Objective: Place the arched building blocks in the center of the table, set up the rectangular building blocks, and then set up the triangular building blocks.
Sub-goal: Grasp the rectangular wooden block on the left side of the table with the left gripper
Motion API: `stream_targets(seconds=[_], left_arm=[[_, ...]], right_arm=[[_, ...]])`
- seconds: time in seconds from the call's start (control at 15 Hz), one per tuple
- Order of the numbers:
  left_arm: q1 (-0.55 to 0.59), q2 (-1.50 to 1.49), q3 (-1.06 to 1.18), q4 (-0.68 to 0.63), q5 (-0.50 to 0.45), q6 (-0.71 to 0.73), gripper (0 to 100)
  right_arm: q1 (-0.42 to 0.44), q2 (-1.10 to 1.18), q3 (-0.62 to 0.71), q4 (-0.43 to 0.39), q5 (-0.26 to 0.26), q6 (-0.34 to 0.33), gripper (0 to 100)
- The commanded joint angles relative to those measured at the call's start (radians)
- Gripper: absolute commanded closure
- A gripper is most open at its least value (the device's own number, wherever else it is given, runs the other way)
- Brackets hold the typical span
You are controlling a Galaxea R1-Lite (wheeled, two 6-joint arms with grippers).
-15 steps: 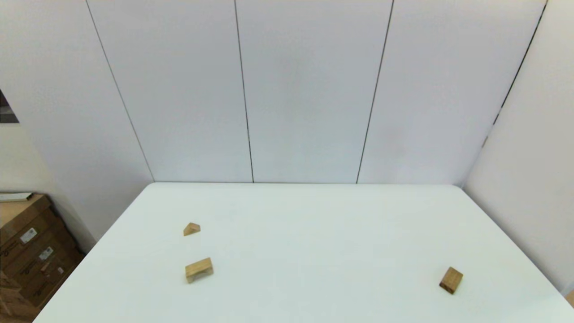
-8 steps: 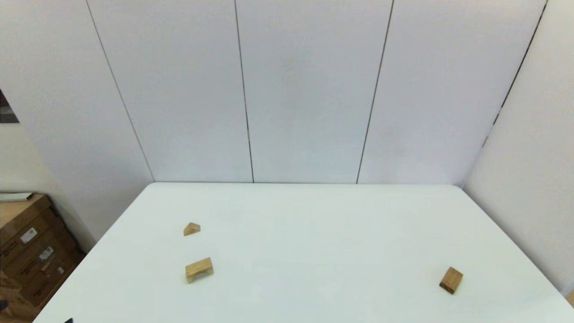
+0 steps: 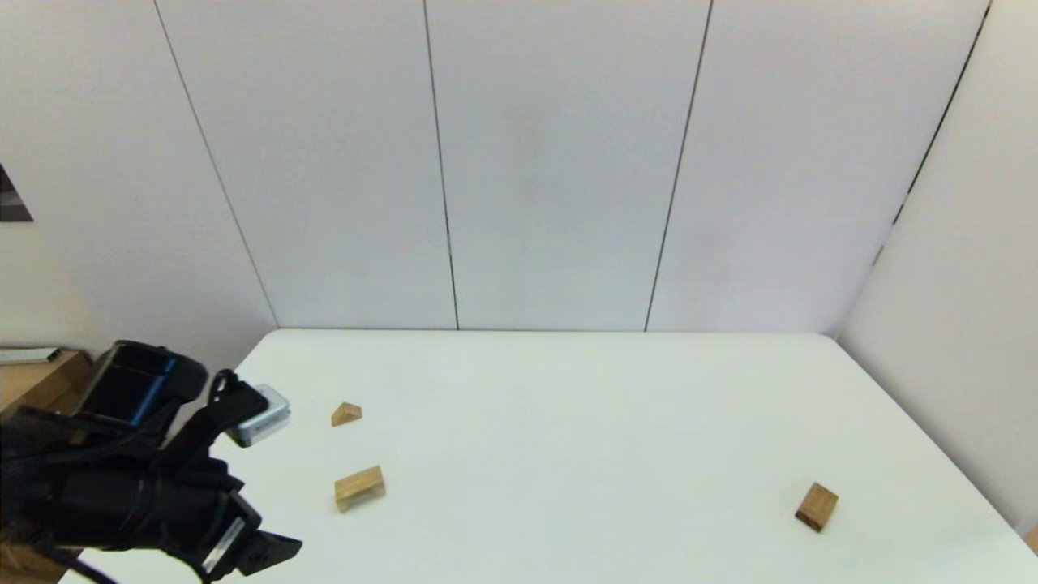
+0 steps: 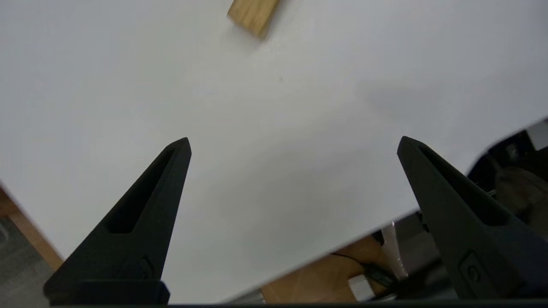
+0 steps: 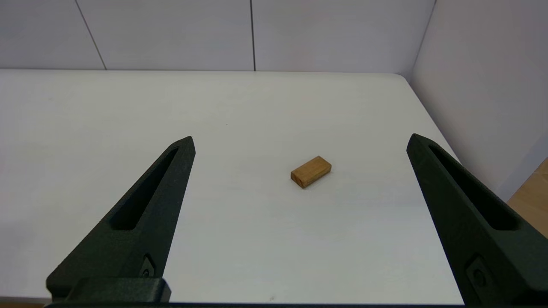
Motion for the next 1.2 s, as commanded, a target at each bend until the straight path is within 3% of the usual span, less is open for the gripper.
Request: stream_targets(seconds=[0.07,0.6,1.0,1.07,1.2], left_arm=[[-0.027,0.385,-0.120,-0.135,-0.008,0.163,0],[-0.024,0.588,-0.314,-0.114,-0.031,0.295,0],[-0.023,0.600,-0.404,0.032,-0.031,0.306,0],[-0.023,0.592,-0.404,0.033,-0.034,0.304,100],[-0.023,0.591,-0.406,0.041,-0.040,0.304,100]], right_arm=[[0.000,0.001,0.000,0.000,0.001,0.000,0],[0.000,0.001,0.000,0.000,0.001,0.000,0],[0.000,0.001,0.000,0.000,0.000,0.000,0],[0.000,0.001,0.000,0.000,0.000,0.000,0],[0.000,0.001,0.000,0.000,0.000,0.000,0]])
